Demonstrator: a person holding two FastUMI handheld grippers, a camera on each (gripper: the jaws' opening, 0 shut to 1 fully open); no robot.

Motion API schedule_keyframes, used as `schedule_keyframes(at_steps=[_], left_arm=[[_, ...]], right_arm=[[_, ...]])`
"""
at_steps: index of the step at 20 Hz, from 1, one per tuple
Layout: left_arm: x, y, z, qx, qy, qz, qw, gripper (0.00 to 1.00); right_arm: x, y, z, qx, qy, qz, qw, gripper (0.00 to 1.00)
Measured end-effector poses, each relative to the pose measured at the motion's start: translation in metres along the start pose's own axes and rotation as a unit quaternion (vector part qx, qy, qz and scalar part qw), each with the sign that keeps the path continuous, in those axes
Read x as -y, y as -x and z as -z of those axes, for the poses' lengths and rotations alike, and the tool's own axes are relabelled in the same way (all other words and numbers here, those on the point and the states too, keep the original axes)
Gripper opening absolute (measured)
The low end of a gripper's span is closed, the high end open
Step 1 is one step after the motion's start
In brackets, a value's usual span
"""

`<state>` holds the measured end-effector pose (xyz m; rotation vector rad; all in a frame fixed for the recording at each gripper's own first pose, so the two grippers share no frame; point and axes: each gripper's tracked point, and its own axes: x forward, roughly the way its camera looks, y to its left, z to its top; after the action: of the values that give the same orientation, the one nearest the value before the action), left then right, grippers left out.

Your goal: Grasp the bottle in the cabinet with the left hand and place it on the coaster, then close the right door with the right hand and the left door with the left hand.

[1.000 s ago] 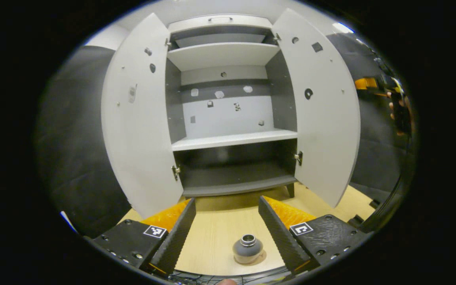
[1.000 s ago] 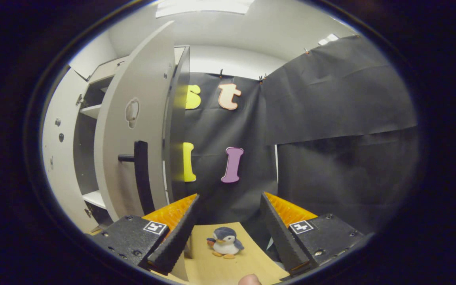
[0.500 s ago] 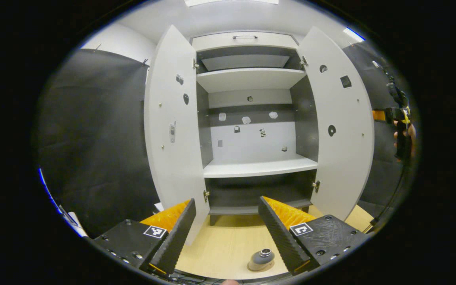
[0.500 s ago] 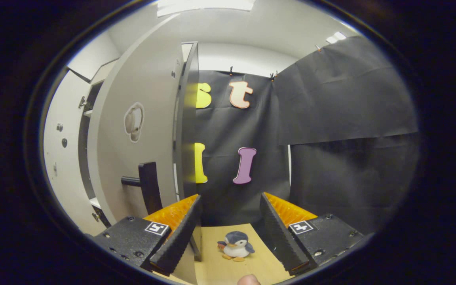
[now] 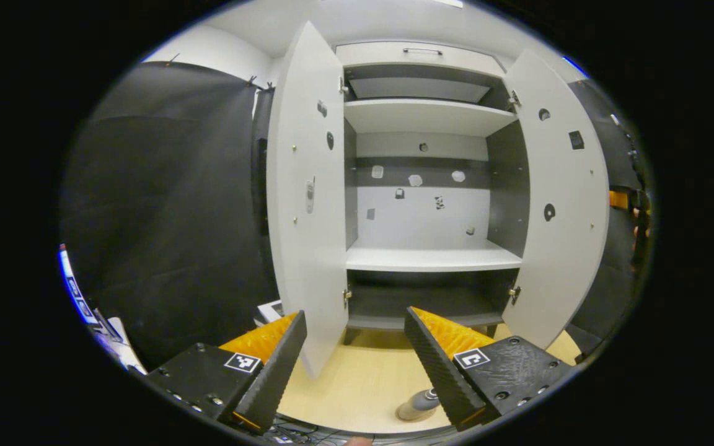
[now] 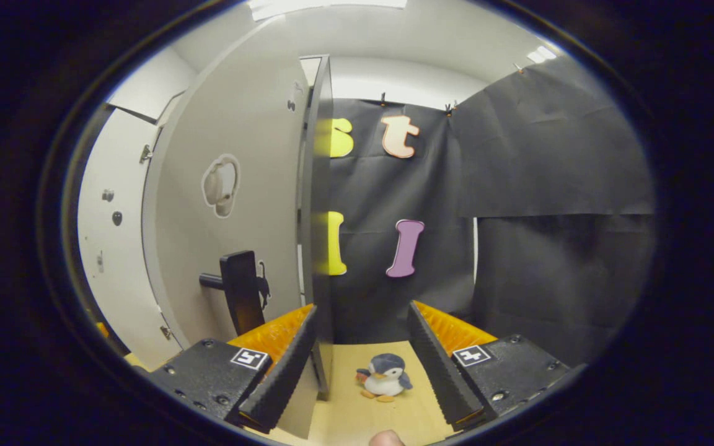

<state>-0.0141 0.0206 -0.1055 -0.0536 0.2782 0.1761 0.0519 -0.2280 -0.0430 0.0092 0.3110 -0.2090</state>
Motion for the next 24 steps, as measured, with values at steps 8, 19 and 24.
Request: schedule_keyframes(at_steps=[8, 19, 24], left_arm=[[-0.061, -0.012, -0.013, 0.001, 0.018, -0.057, 0.998, 0.98], [-0.127, -0.012, -0.038, 0.015, 0.022, -0.108, 0.994, 0.94], [-0.154, -0.021, -0.051, 0.024, 0.002, -0.115, 0.993, 0.98]], right_arm=[[-0.037, 0.003, 0.01, -0.021, -0.003, -0.034, 0.999, 0.93], [-0.098, -0.008, 0.011, -0.026, -0.024, -0.048, 0.998, 0.91], [-0.153, -0.013, 0.014, -0.038, -0.04, -0.097, 0.994, 0.92]])
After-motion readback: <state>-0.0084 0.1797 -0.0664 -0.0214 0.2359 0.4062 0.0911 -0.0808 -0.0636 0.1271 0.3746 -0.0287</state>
